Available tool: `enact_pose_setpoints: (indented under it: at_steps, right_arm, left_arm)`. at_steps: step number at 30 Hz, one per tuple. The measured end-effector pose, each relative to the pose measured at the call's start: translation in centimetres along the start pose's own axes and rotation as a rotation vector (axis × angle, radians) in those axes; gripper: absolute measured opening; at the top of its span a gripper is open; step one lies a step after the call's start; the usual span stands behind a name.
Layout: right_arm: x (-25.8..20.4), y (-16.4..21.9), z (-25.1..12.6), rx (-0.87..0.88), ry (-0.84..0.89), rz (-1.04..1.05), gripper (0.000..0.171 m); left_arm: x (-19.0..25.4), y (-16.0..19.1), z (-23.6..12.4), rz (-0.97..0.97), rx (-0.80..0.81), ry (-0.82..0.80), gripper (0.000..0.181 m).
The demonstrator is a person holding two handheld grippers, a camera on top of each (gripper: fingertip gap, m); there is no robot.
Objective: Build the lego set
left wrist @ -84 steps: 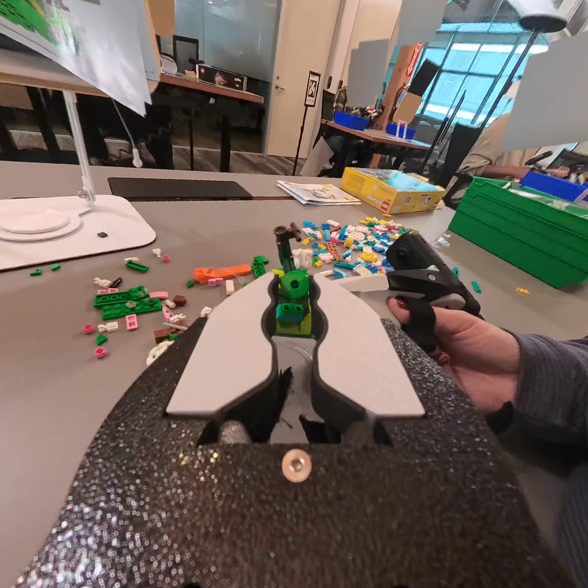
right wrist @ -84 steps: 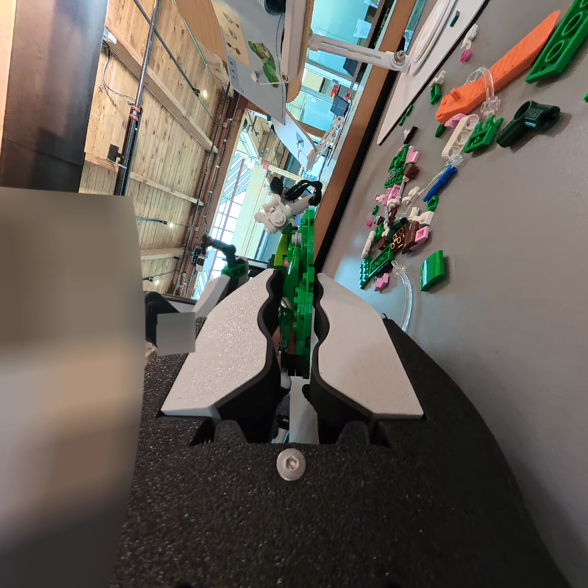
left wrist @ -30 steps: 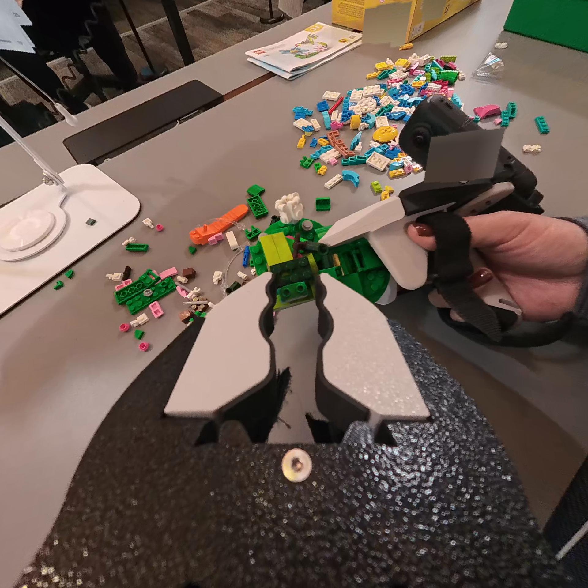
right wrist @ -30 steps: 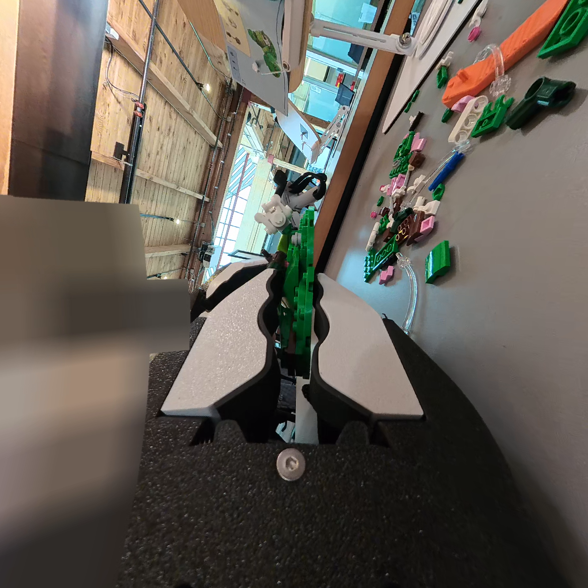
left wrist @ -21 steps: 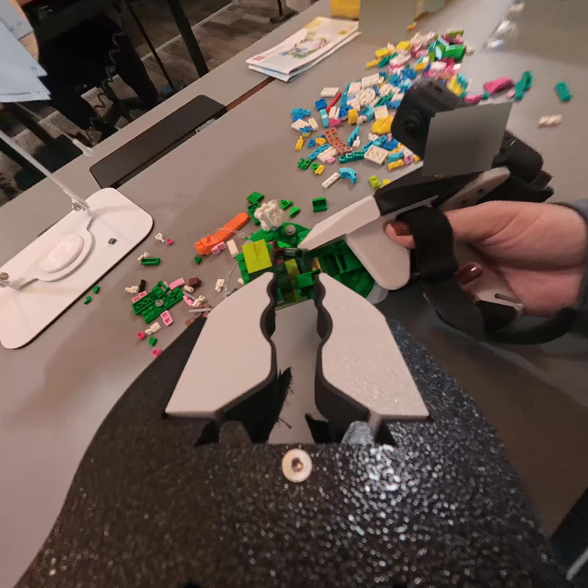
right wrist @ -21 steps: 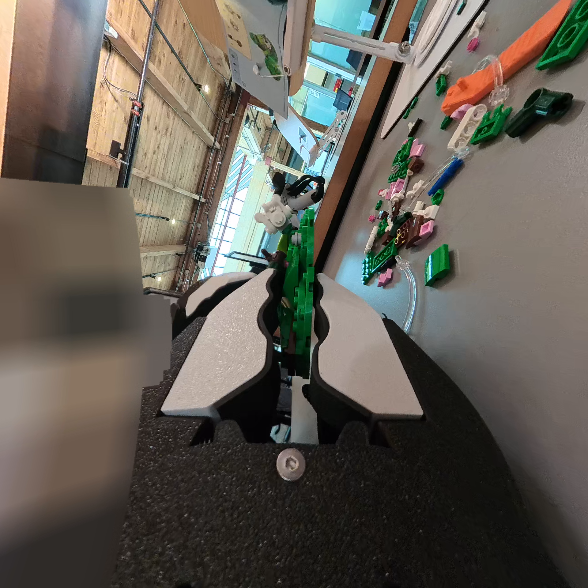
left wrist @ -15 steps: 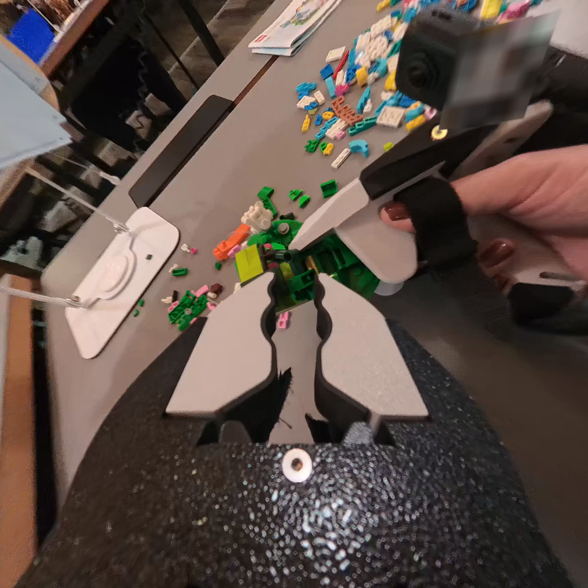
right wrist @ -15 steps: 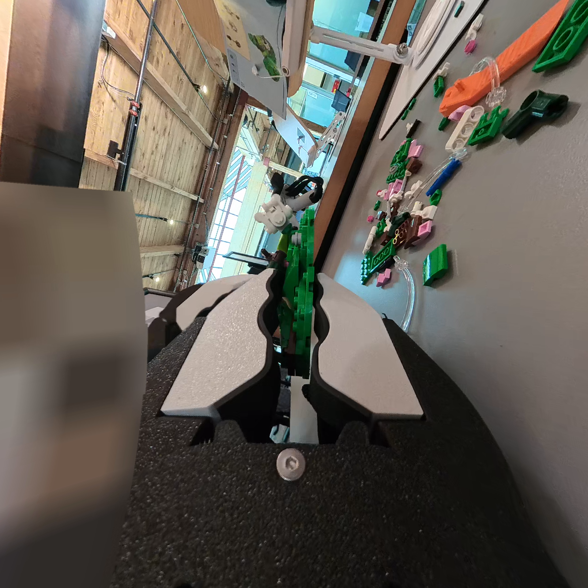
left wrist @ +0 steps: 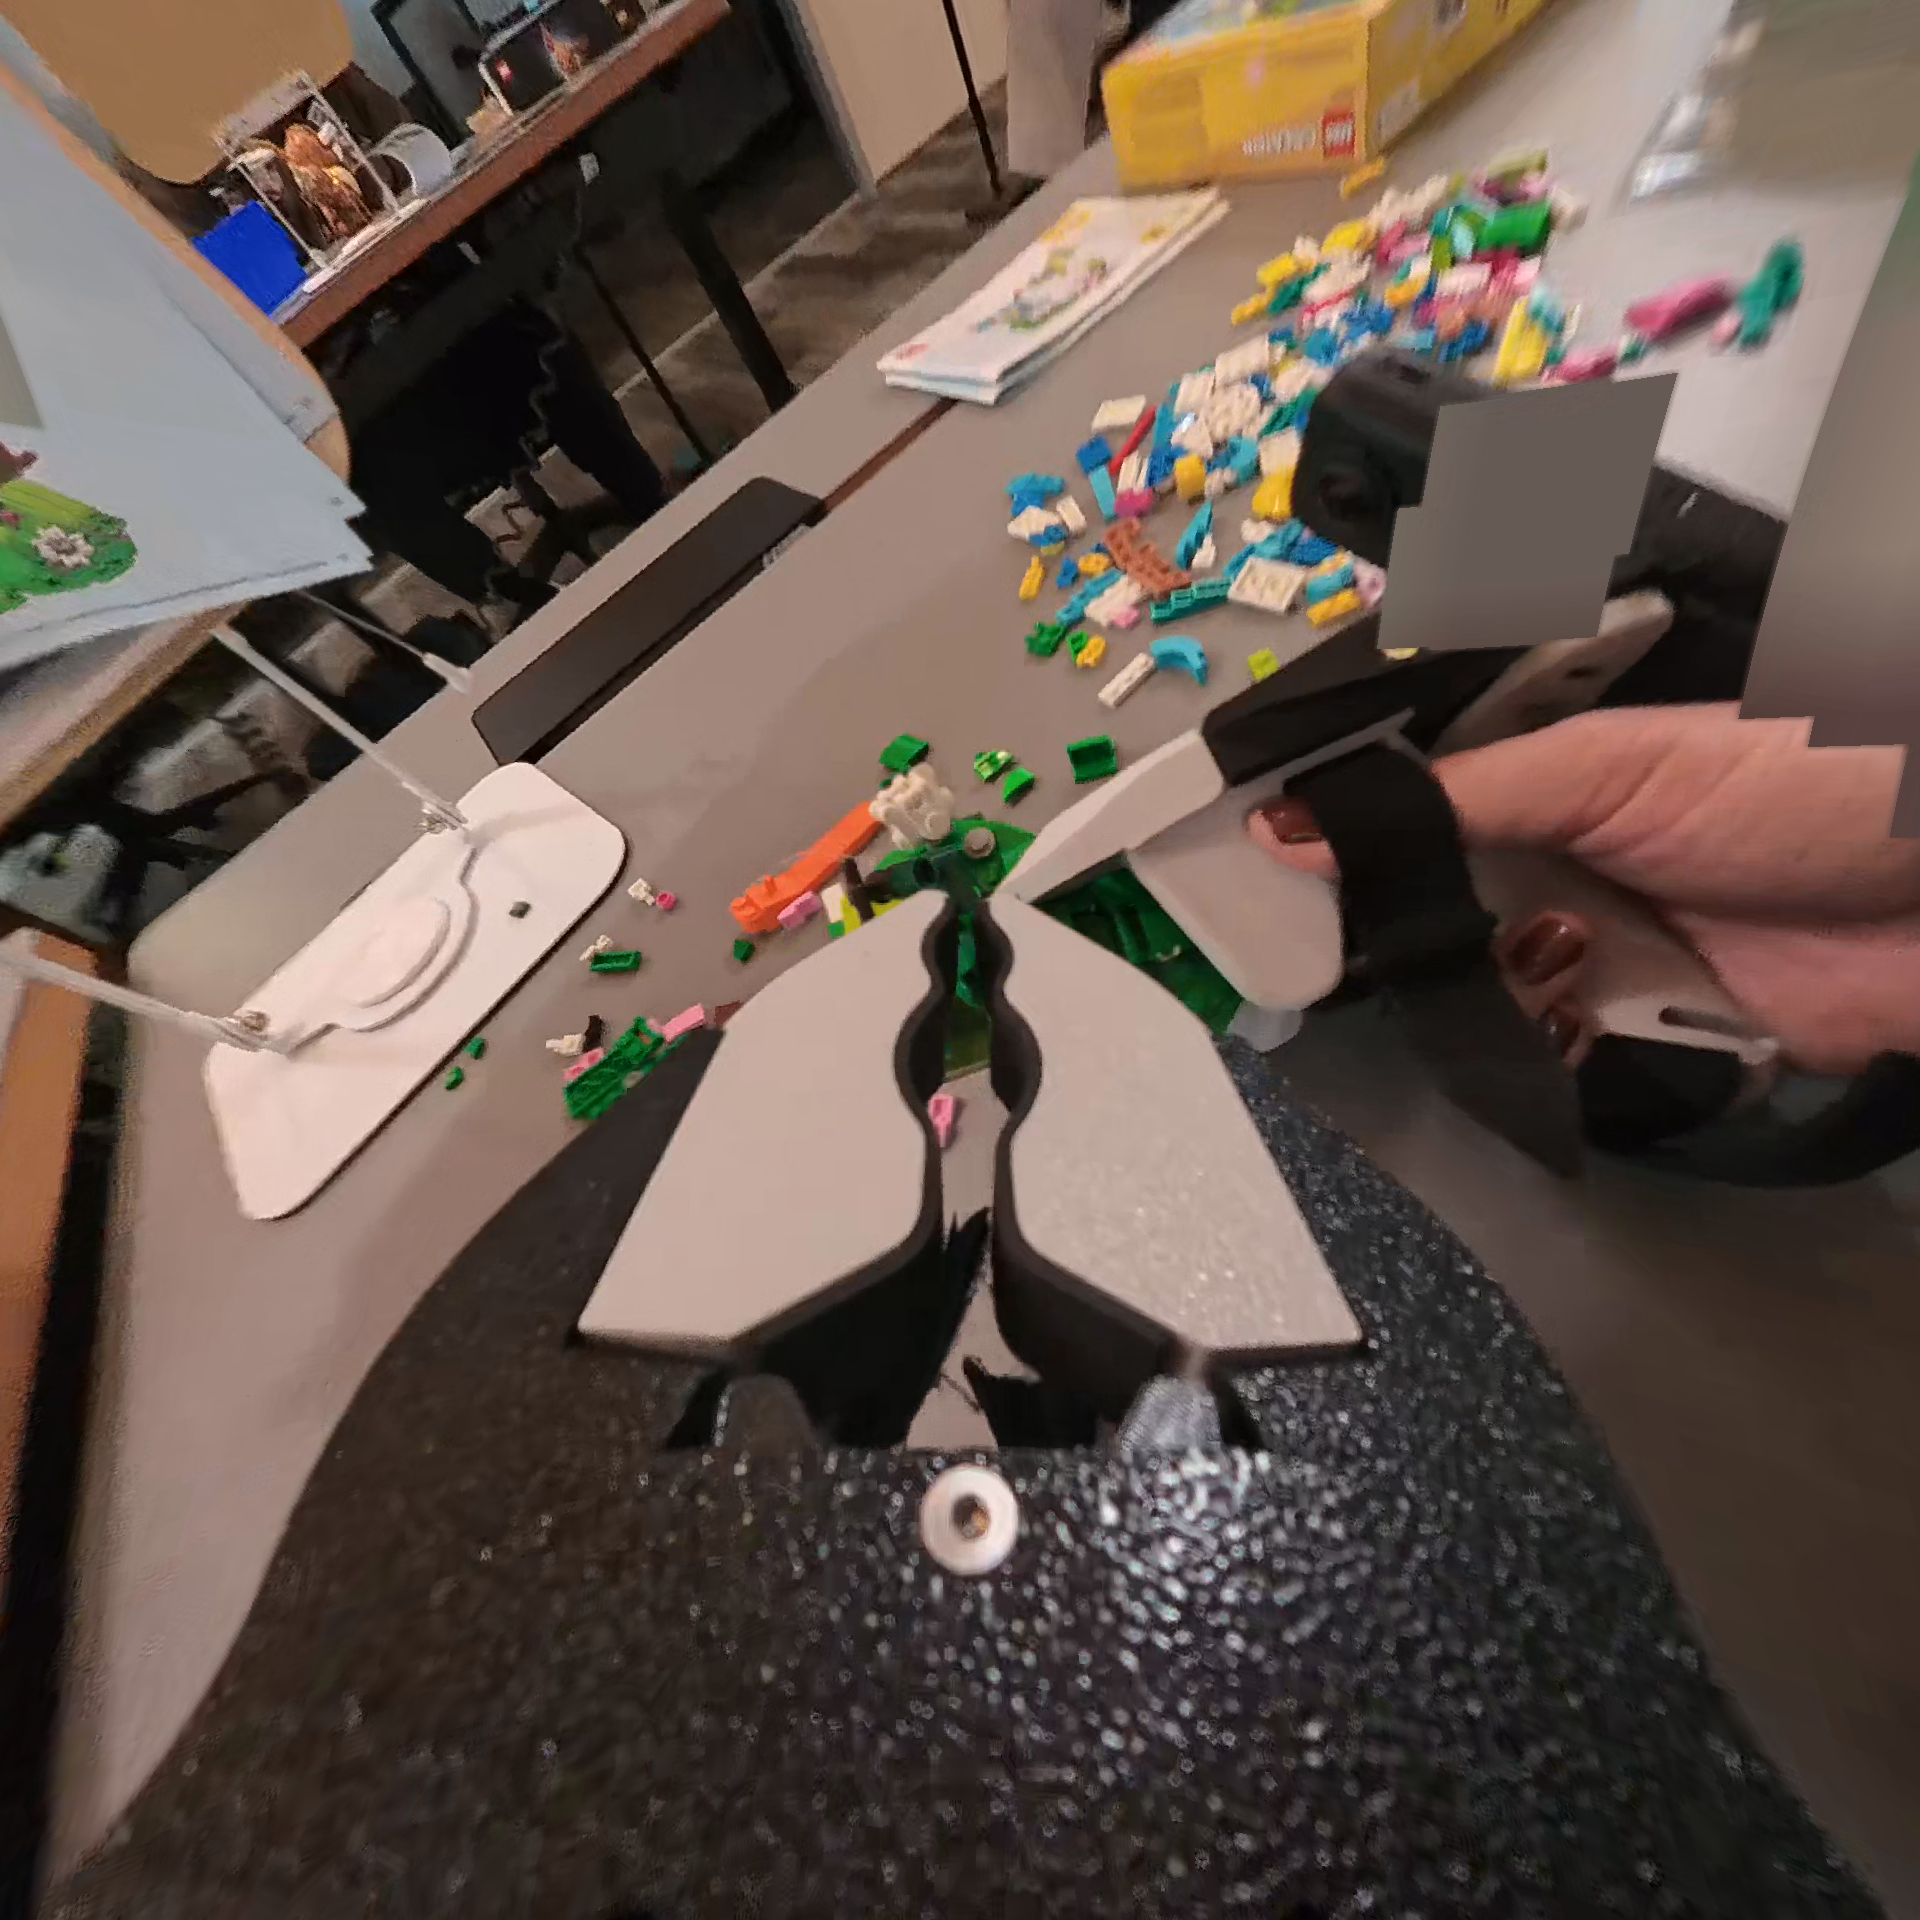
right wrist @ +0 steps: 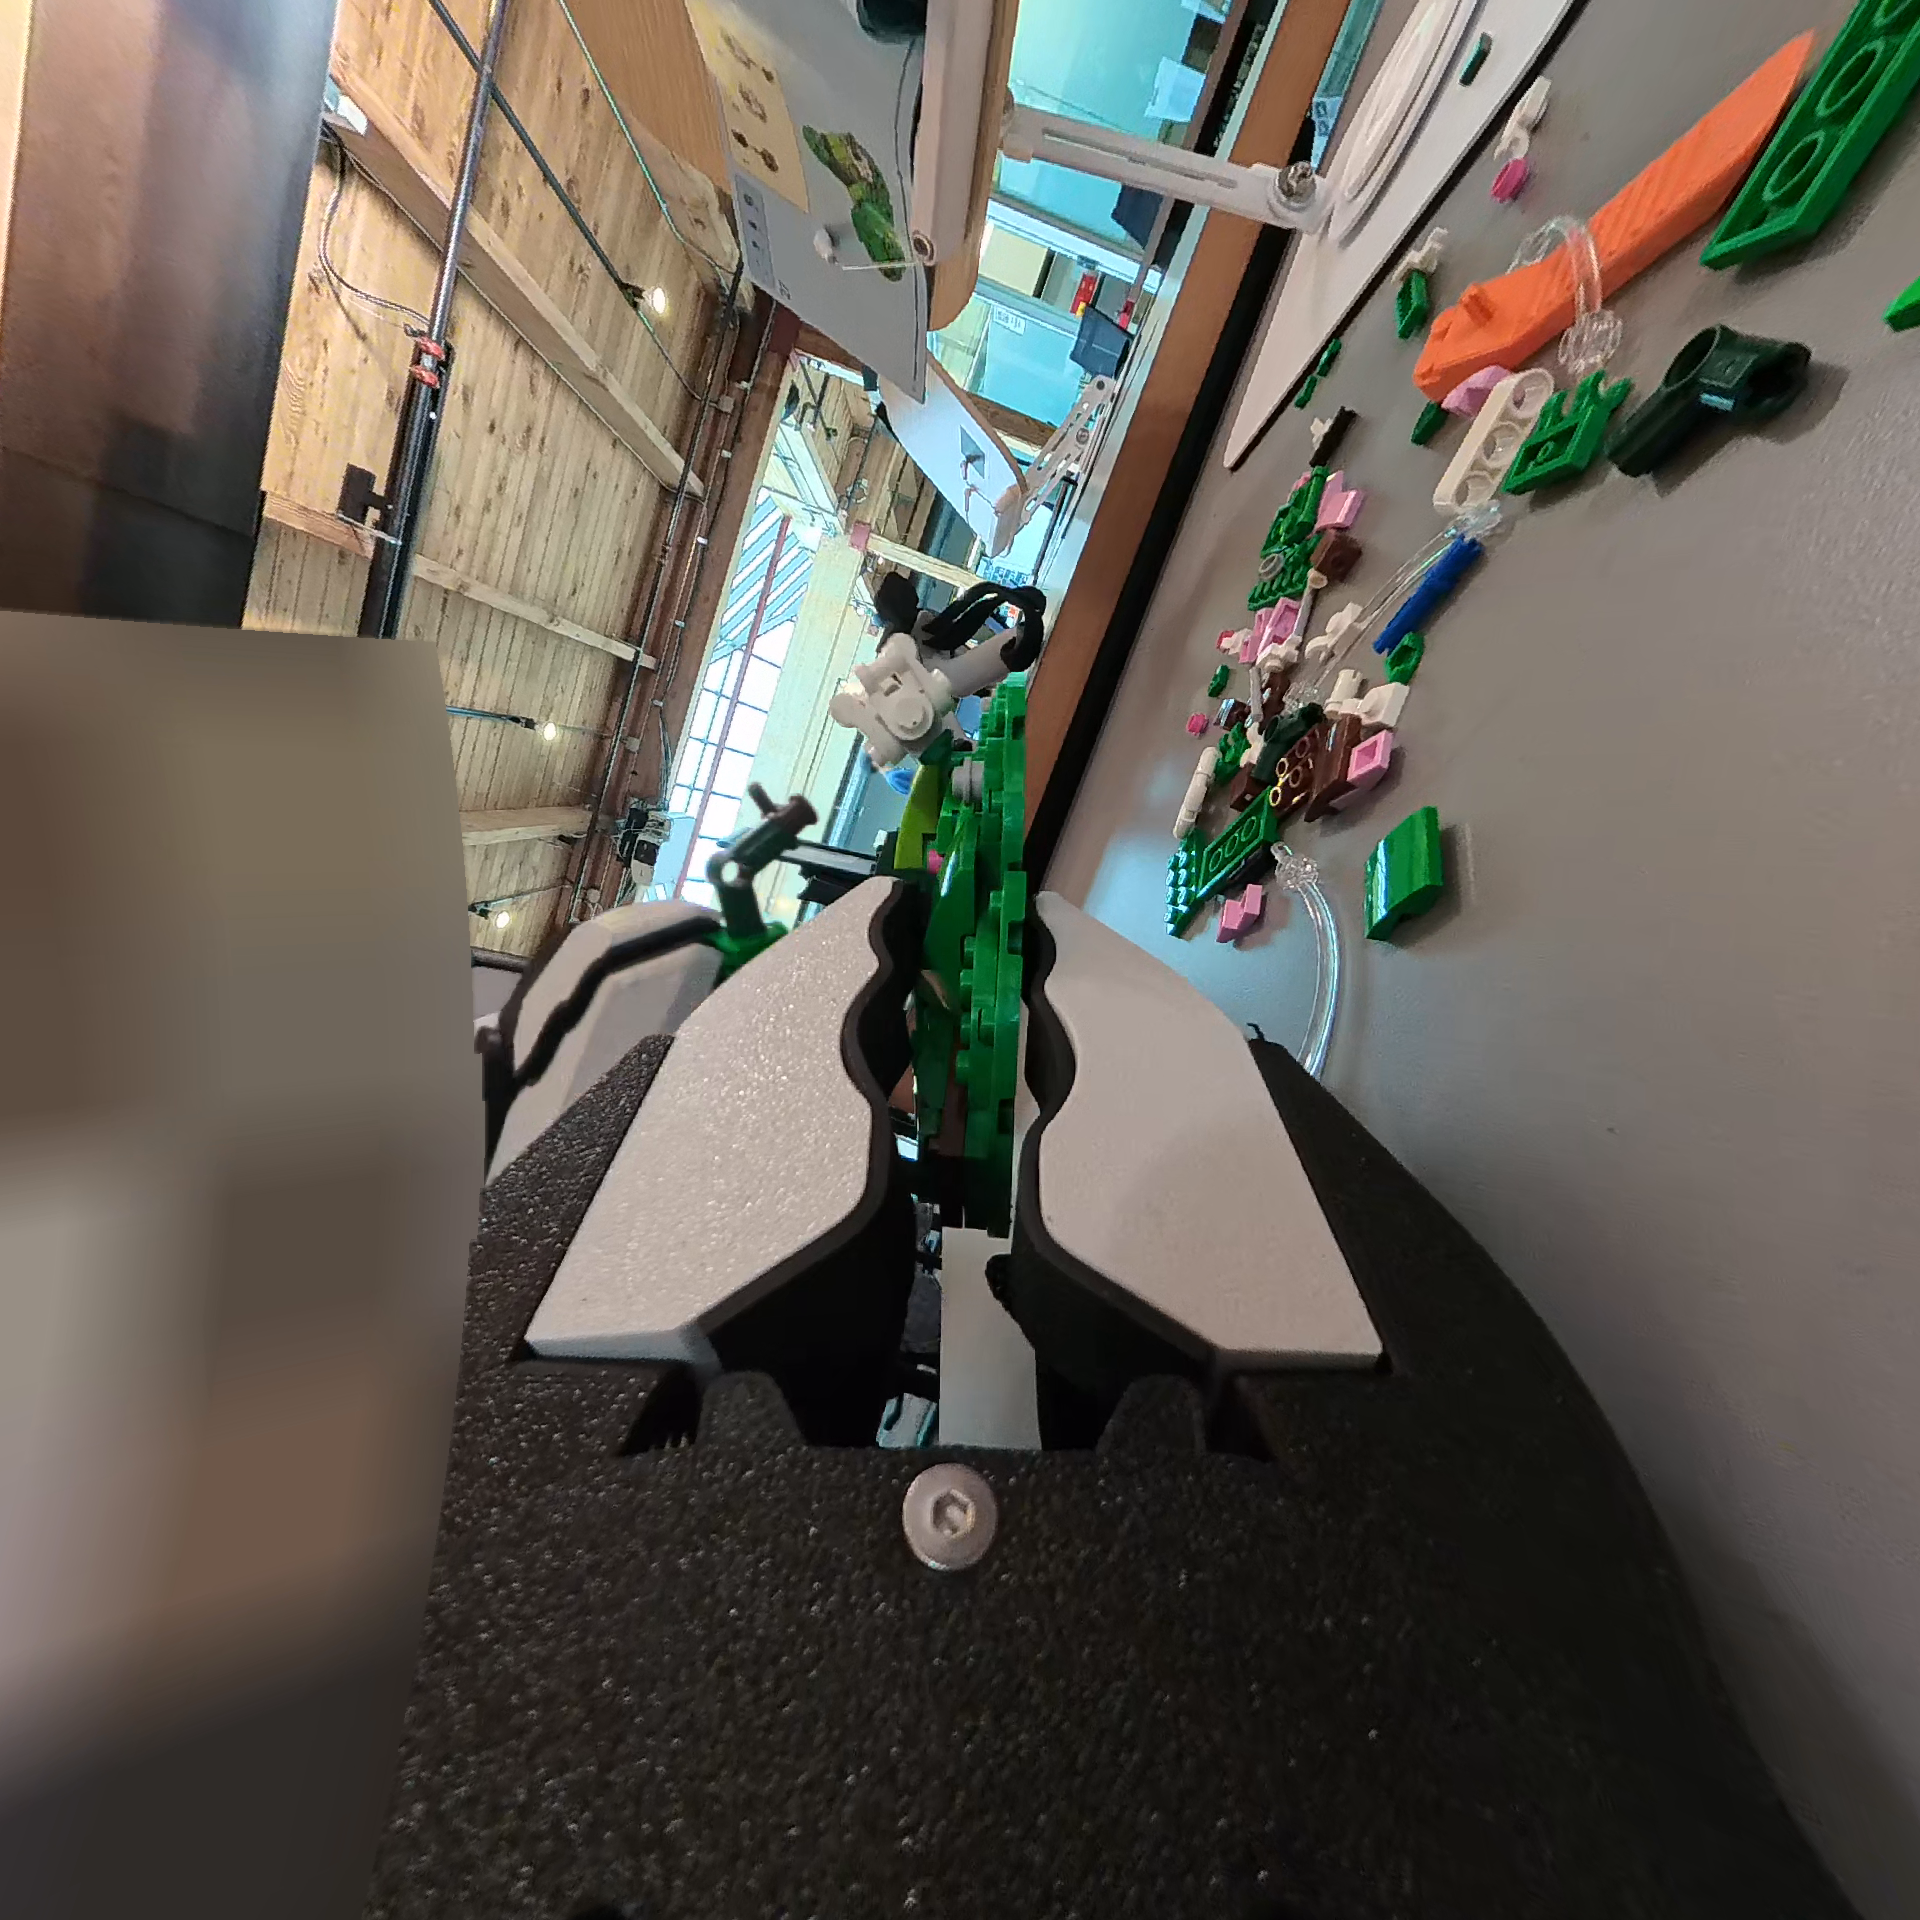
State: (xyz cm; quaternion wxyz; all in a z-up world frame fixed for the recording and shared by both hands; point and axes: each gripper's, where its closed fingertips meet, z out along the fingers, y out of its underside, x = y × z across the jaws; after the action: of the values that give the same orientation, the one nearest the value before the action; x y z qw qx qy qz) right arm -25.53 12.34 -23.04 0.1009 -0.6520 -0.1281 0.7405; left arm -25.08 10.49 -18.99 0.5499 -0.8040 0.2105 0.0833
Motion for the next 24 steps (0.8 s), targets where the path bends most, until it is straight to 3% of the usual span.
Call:
enact_pose_setpoints:
  at_steps: [1,9,12,19,24]
  right_arm:
    - [0.0,0.0,0.0,0.000,0.001,-0.003,0.018]
    - [0.0,0.0,0.0,-0.007,0.003,-0.015,0.017]
    - [0.1,-0.2,-0.1,-0.003,0.016,-0.031,0.018]
    - [0.2,-1.0,-0.3,0.014,0.038,-0.081,0.017]
    - [0.2,-1.0,-0.3,0.009,0.035,-0.084,0.018]
  left_arm:
    - [-0.1,-0.2,-0.3,-0.060,0.035,0.027,0.002]
    - [-4.2,0.4,-2.6,-0.830,0.376,0.326,0.002]
    - [-5.6,3.2,-2.7,-1.003,0.341,0.322,0.002]
    - [-6.0,10.8,-2.0,-0.656,-0.249,-0.044,0.002]
    - [-6.5,11.9,-2.3,-0.480,-0.445,-0.154,0.002]
